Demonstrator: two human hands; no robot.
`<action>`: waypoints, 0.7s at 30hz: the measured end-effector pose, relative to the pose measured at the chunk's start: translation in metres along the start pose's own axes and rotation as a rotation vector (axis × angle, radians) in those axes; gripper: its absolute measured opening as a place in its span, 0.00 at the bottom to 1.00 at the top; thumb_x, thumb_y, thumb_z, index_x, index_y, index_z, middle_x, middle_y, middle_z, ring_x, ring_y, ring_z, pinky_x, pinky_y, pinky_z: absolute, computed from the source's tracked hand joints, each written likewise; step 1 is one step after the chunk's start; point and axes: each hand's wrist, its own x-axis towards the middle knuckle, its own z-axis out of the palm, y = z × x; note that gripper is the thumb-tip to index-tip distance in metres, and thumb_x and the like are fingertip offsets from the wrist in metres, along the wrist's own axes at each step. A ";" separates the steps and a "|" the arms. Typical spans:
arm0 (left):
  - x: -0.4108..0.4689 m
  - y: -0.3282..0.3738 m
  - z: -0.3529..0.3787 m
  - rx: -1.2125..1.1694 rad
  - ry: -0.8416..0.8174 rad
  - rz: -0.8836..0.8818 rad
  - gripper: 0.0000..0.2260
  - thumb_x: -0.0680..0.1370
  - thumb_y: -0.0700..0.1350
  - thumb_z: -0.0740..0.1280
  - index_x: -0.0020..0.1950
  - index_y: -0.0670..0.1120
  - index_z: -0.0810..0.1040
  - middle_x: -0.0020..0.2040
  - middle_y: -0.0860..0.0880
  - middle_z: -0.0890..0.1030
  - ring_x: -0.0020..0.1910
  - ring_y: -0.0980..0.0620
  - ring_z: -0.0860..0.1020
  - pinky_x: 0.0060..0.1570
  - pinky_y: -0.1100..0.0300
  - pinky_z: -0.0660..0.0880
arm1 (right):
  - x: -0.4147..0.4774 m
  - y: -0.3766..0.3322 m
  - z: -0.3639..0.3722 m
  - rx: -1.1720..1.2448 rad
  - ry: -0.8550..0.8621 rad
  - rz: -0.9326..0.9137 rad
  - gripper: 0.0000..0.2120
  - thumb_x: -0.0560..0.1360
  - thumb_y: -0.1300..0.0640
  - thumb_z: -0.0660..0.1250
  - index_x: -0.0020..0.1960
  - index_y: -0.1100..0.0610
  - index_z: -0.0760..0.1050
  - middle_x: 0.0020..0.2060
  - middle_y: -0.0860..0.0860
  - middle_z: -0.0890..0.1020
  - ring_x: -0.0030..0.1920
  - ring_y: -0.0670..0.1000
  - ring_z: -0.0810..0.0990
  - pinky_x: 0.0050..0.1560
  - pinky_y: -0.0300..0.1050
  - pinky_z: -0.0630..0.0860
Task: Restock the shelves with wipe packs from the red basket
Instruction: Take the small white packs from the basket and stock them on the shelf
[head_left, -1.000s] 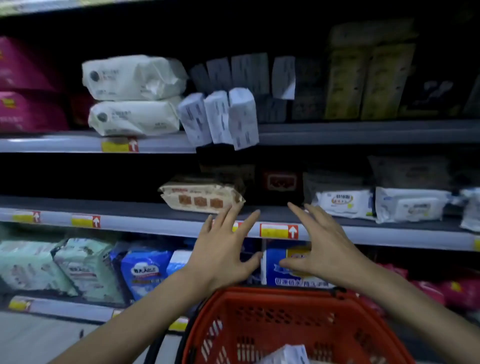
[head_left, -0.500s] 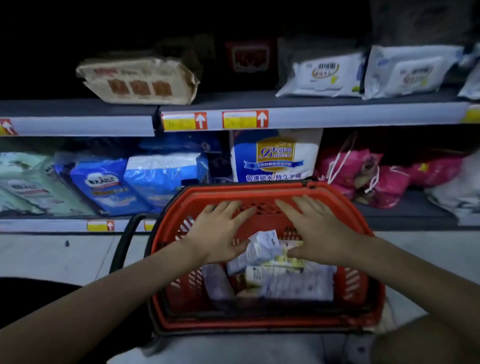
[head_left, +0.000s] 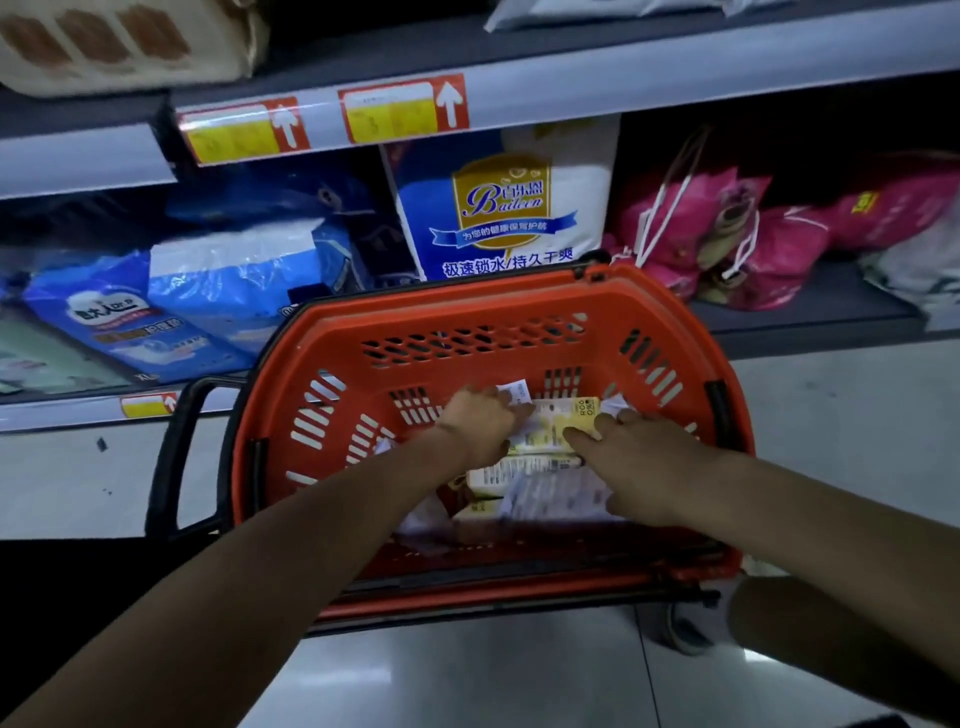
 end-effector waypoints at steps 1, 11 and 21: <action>0.007 0.003 -0.002 0.024 -0.023 -0.003 0.32 0.82 0.56 0.65 0.83 0.52 0.57 0.75 0.43 0.71 0.71 0.40 0.72 0.64 0.46 0.72 | 0.001 0.000 0.004 -0.015 -0.009 -0.001 0.36 0.80 0.54 0.67 0.82 0.55 0.52 0.72 0.58 0.68 0.70 0.62 0.69 0.67 0.54 0.70; 0.042 0.011 -0.012 0.166 -0.079 0.042 0.33 0.83 0.57 0.65 0.84 0.52 0.55 0.65 0.44 0.79 0.56 0.44 0.80 0.40 0.53 0.67 | 0.009 0.000 0.023 -0.042 0.008 -0.050 0.31 0.80 0.53 0.66 0.80 0.55 0.58 0.68 0.58 0.73 0.65 0.61 0.74 0.62 0.55 0.72; 0.021 0.000 -0.015 -0.163 -0.008 -0.033 0.10 0.81 0.49 0.69 0.44 0.45 0.73 0.42 0.49 0.77 0.45 0.43 0.79 0.41 0.52 0.72 | 0.009 -0.001 0.020 0.004 -0.075 -0.055 0.28 0.82 0.51 0.64 0.79 0.54 0.60 0.69 0.58 0.74 0.67 0.61 0.74 0.62 0.53 0.74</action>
